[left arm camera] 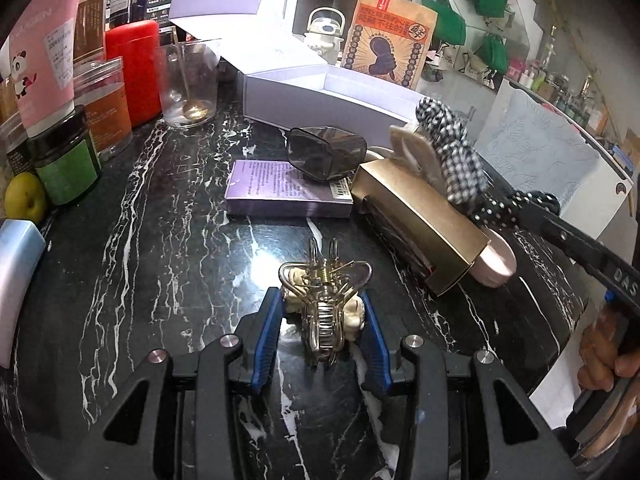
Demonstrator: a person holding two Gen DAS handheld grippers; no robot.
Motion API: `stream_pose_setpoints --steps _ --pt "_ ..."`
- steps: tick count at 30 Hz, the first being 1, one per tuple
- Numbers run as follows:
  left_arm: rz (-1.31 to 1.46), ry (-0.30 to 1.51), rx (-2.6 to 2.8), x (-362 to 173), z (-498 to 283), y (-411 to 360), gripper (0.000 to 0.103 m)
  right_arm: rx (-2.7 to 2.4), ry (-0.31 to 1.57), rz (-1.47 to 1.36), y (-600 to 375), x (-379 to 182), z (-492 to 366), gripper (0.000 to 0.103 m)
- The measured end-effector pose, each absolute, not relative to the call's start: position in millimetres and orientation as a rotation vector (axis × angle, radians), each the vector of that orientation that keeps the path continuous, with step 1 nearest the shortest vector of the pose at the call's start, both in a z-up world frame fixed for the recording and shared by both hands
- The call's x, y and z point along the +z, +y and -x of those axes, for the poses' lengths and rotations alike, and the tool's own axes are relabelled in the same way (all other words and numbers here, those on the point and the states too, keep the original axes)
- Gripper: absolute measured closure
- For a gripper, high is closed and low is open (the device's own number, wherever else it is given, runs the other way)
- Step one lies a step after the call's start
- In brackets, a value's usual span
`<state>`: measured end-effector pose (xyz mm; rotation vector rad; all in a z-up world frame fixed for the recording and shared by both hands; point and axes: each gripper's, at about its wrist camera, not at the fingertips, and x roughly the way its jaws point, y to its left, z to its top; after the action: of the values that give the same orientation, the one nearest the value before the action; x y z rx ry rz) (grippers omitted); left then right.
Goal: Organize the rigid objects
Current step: 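Close the left tool on the gold claw clip while the right tool grasps the polka-dot scrunchie, then carry the claw clip and polka-dot scrunchie with both tools into the lavender box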
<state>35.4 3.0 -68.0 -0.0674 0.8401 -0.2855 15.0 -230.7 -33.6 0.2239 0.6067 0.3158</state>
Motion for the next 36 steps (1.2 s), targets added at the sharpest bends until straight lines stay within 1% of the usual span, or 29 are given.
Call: stream_pose_setpoints --steps 9,22,36 --pt "0.059 0.810 -0.305 -55 -28 -2 0.063 0.323 0.538 -0.165 -231 -20 12 0.087" --pt "0.004 0.762 -0.320 -19 -38 -12 0.063 0.338 0.534 -0.182 -234 0 15 0.087" --pt "-0.019 0.712 -0.333 28 -73 -27 0.063 0.311 0.527 -0.165 -234 30 -10 0.087"
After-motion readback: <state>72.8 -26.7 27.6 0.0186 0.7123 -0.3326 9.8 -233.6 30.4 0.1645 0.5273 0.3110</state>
